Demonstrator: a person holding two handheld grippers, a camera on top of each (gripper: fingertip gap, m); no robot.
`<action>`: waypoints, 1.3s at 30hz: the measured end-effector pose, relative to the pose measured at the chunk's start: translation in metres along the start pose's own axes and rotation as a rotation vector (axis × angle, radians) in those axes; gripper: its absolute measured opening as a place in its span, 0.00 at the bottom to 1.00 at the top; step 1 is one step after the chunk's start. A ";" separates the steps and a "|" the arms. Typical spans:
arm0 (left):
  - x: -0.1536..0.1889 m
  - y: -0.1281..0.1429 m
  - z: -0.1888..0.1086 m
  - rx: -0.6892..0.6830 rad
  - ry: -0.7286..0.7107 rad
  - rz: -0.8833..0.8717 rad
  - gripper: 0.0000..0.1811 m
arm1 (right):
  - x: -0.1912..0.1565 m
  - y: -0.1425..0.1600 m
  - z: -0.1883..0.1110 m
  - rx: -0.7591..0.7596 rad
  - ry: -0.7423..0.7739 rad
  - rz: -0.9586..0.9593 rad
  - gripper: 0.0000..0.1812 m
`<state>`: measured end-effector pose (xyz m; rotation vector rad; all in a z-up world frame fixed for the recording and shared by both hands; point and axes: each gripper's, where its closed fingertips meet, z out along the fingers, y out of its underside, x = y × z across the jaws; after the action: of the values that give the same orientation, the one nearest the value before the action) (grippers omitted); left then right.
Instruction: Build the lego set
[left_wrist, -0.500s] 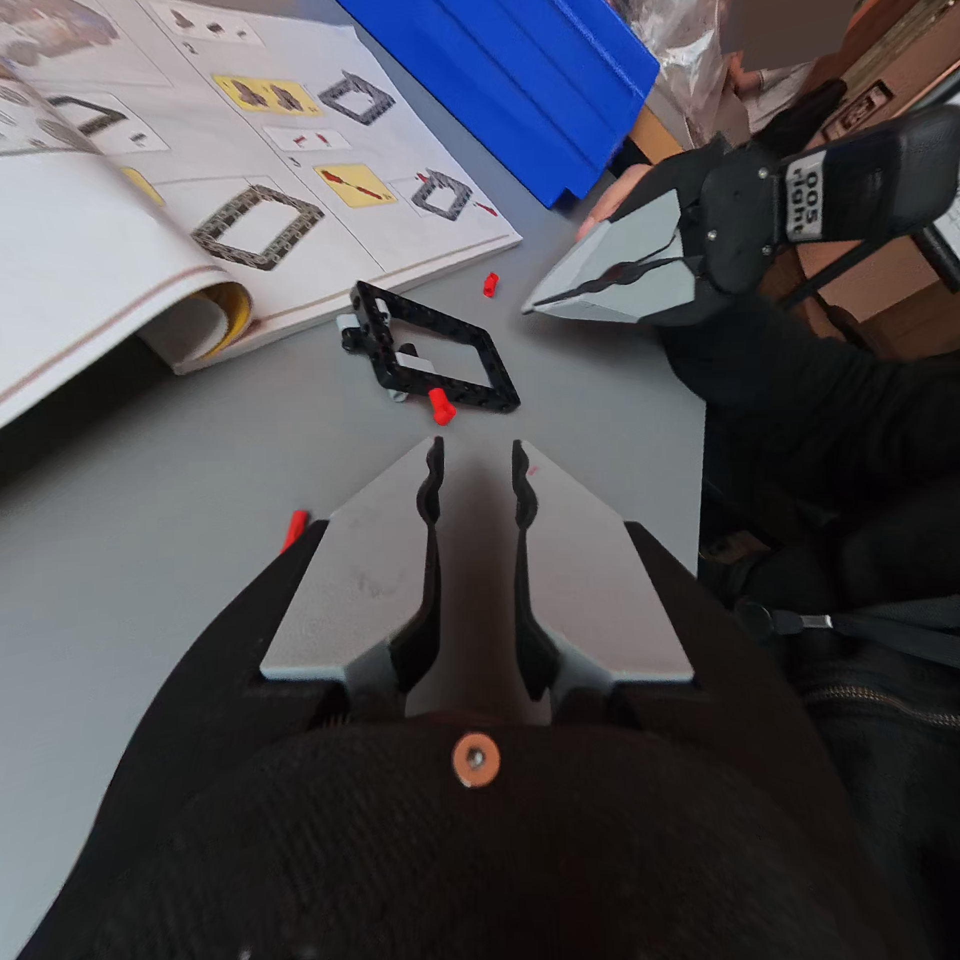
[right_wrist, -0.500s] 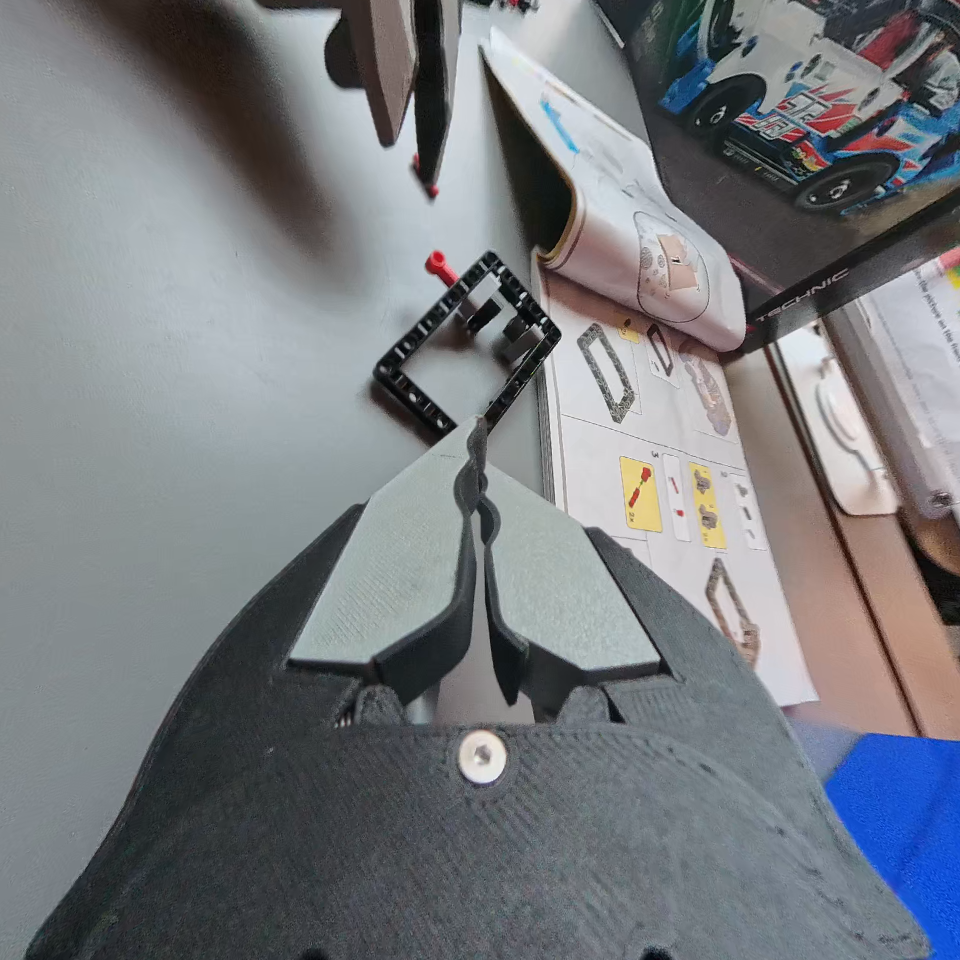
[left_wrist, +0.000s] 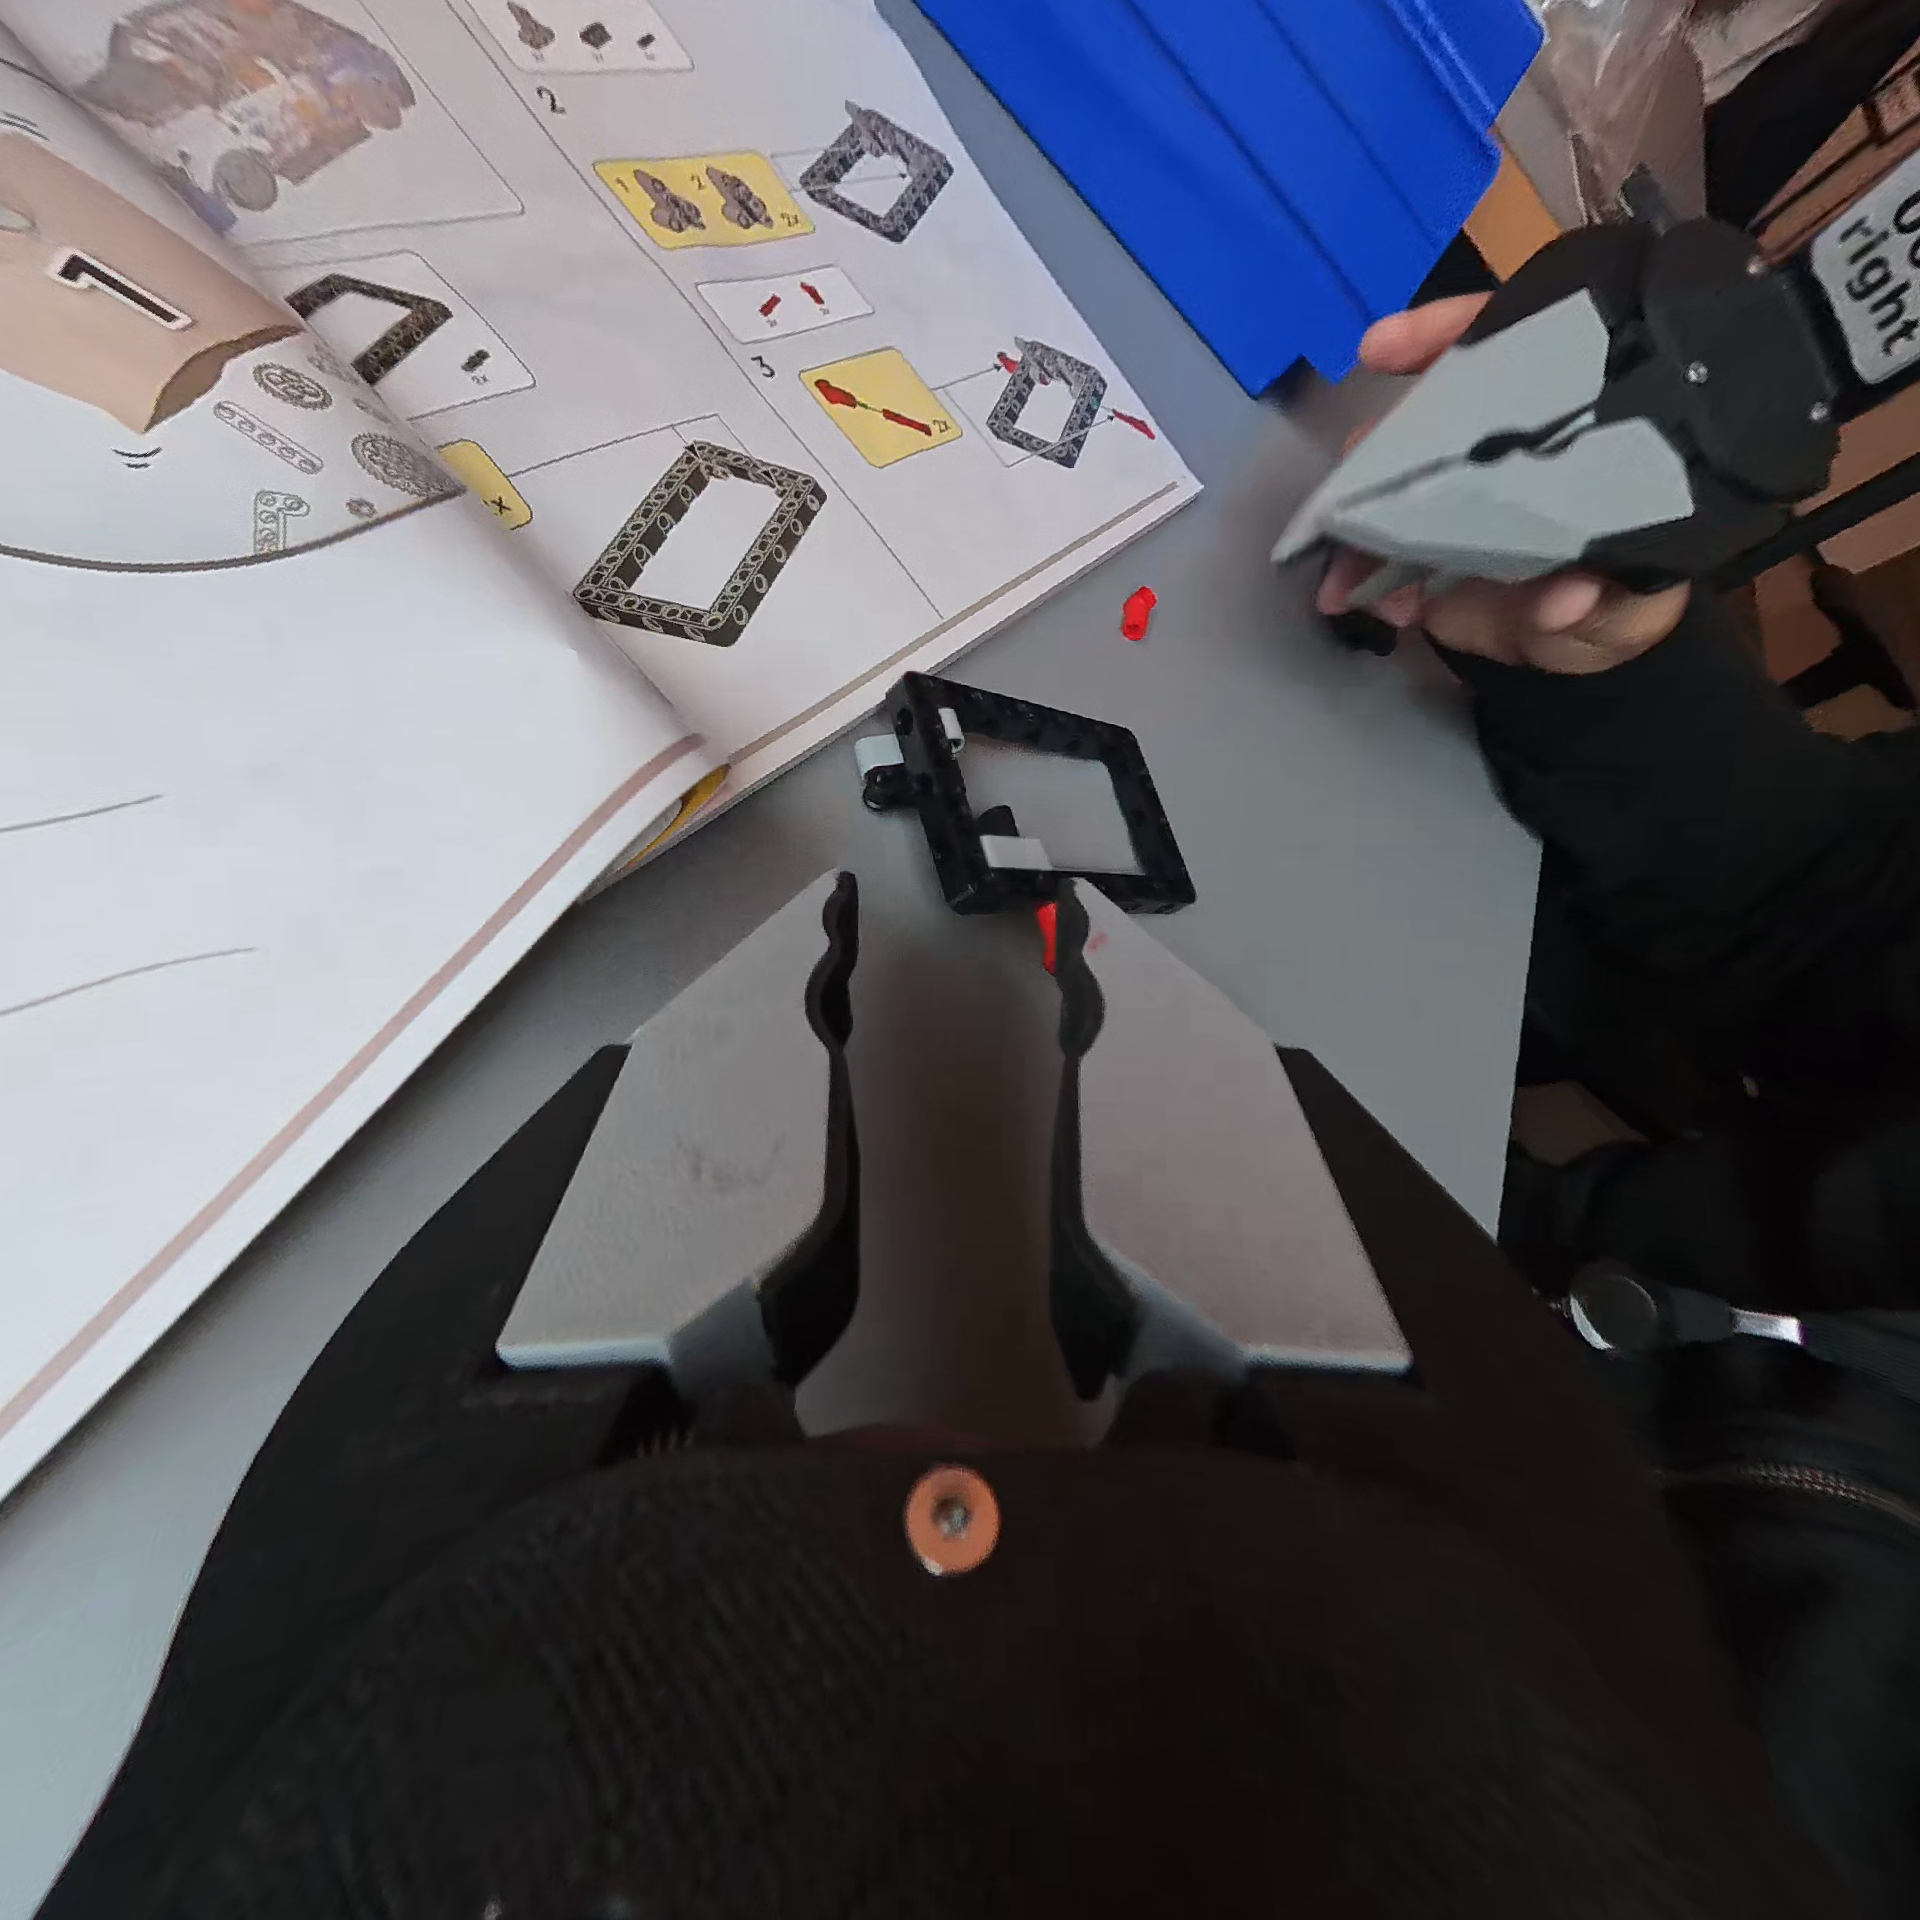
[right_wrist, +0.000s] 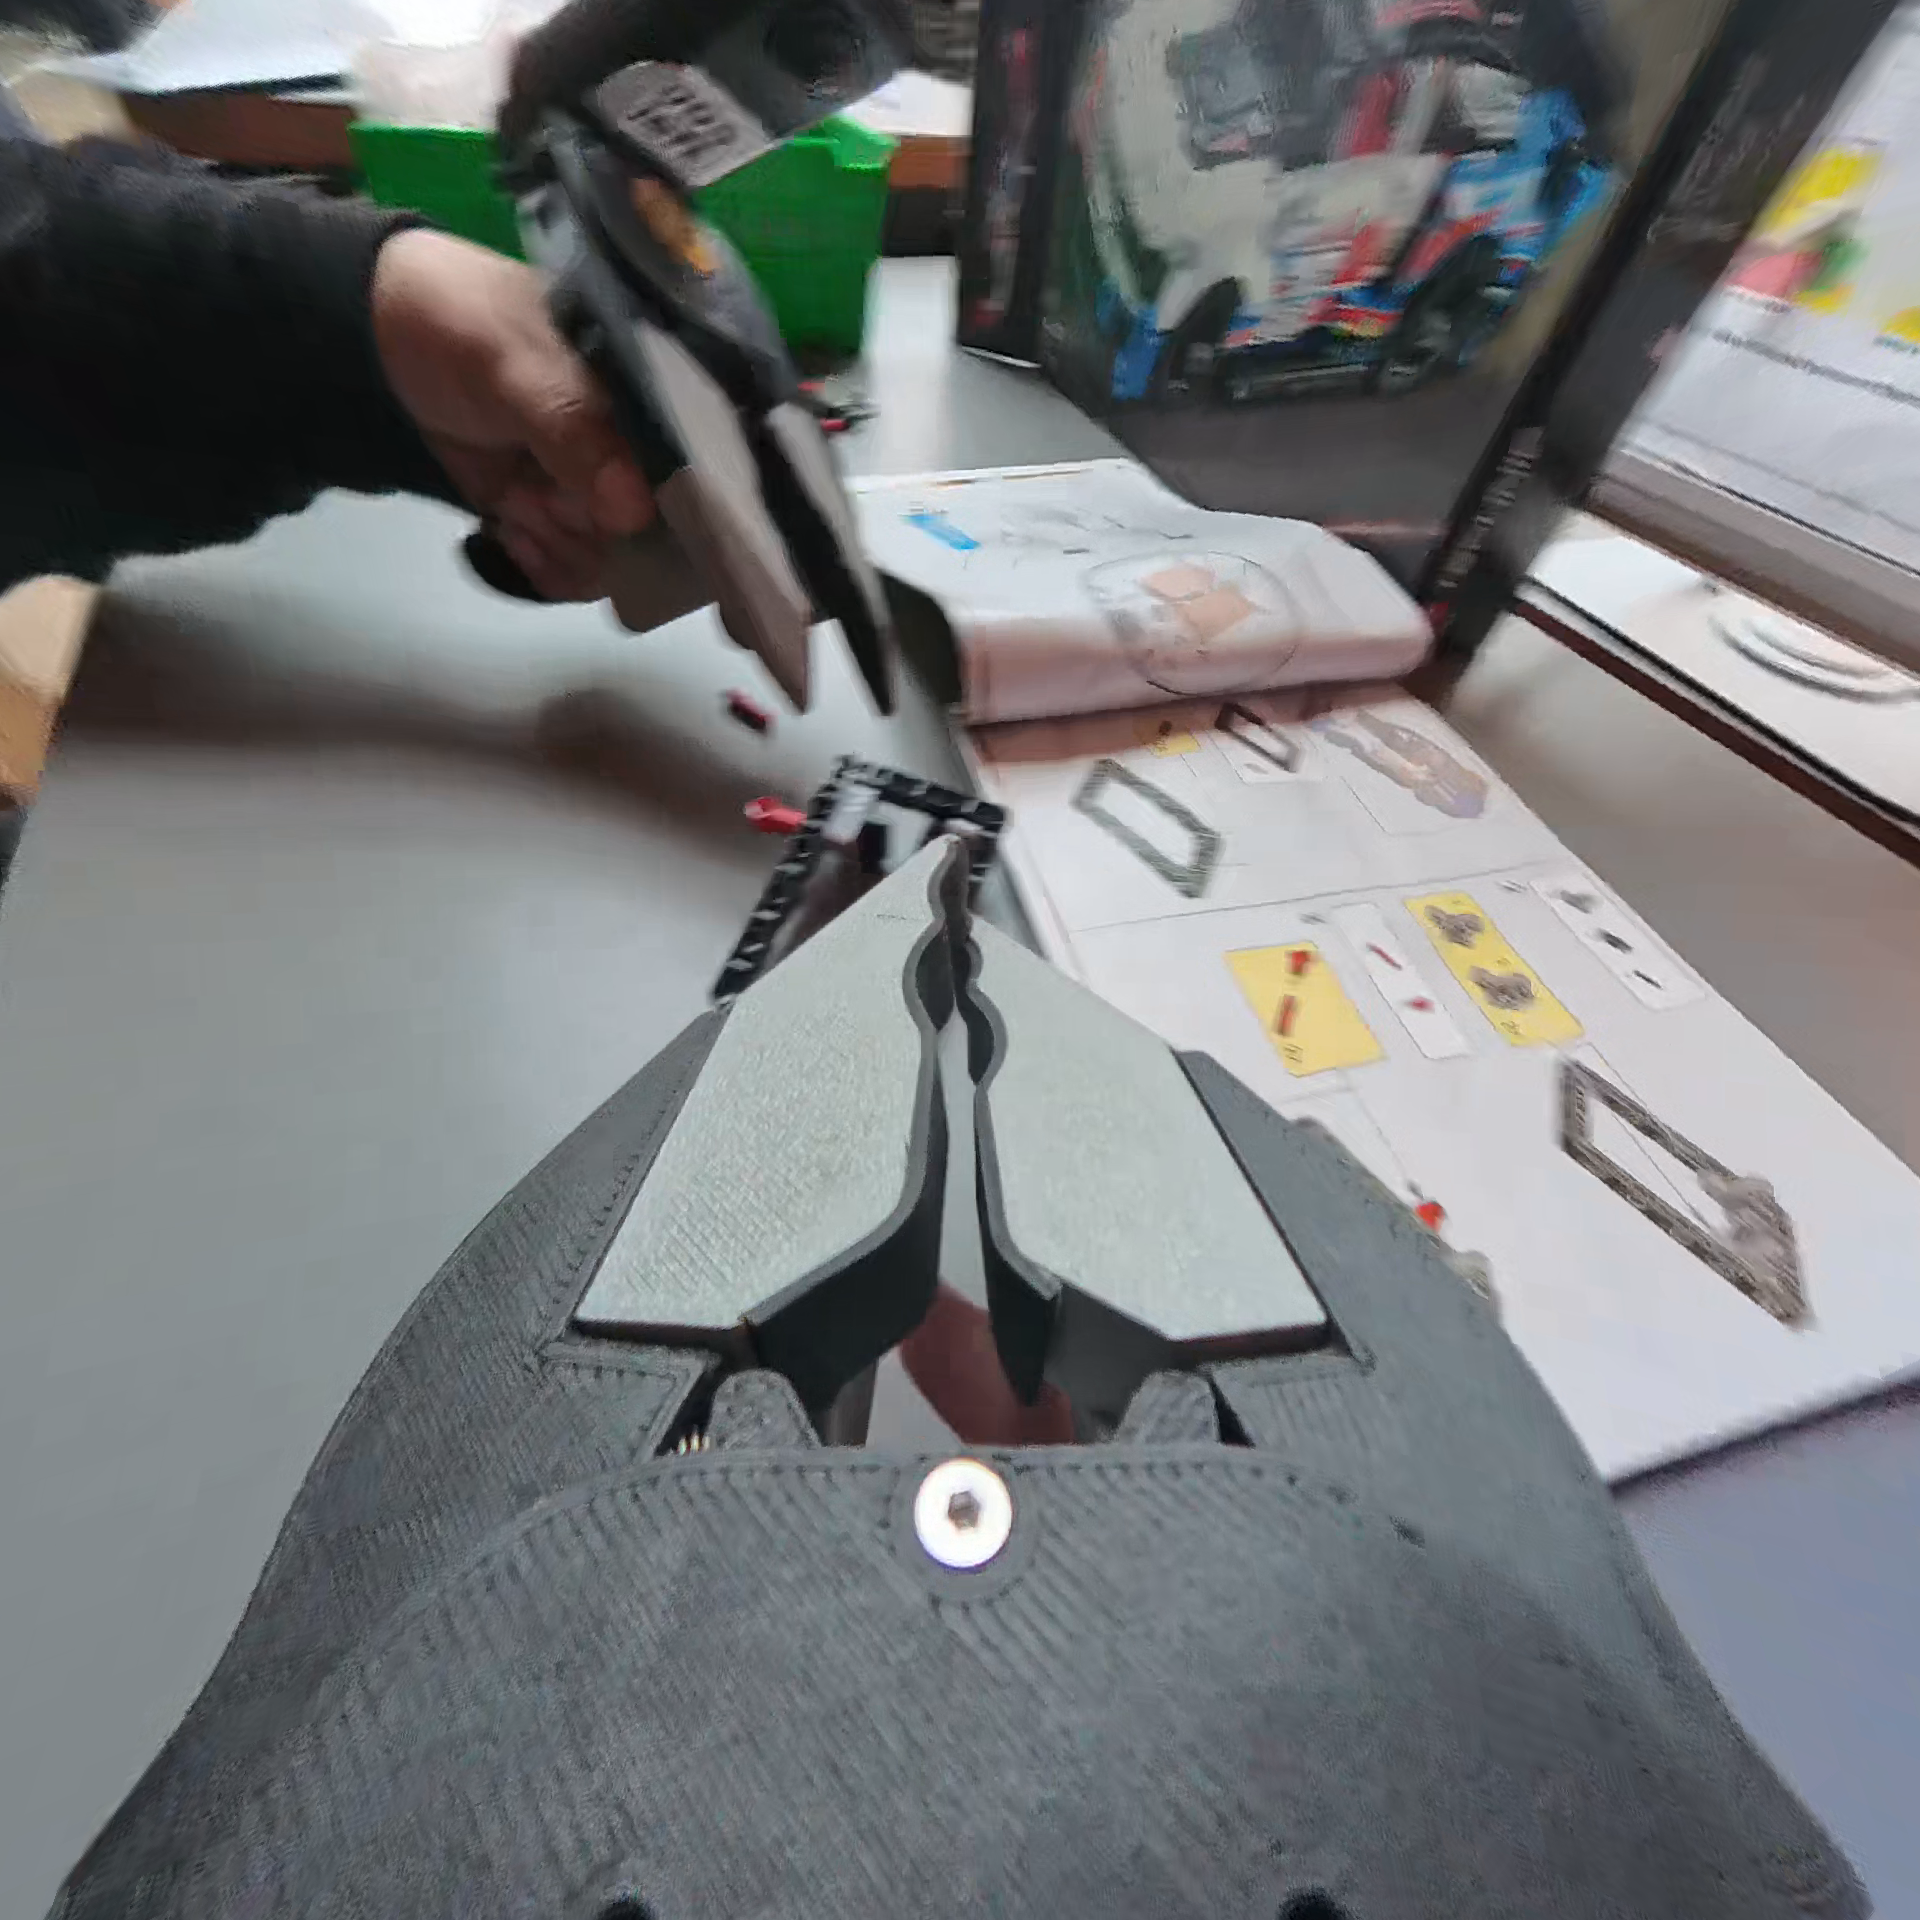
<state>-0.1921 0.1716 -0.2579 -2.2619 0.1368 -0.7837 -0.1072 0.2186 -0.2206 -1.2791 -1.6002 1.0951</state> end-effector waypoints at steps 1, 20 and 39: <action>-0.001 0.001 0.003 -0.019 0.012 -0.011 0.20 | 0.013 0.001 -0.001 -0.018 0.086 0.025 0.00; 0.029 0.000 0.011 0.097 0.268 -0.043 0.05 | -0.065 0.016 0.014 -0.138 -0.258 0.006 0.00; 0.062 0.075 -0.010 -0.070 0.070 0.652 0.04 | -0.079 0.015 0.010 -0.094 -0.237 -0.102 0.86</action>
<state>-0.1383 0.0914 -0.2714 -2.0565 0.8936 -0.5044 -0.0986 0.1416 -0.2435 -1.1469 -1.8920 1.1530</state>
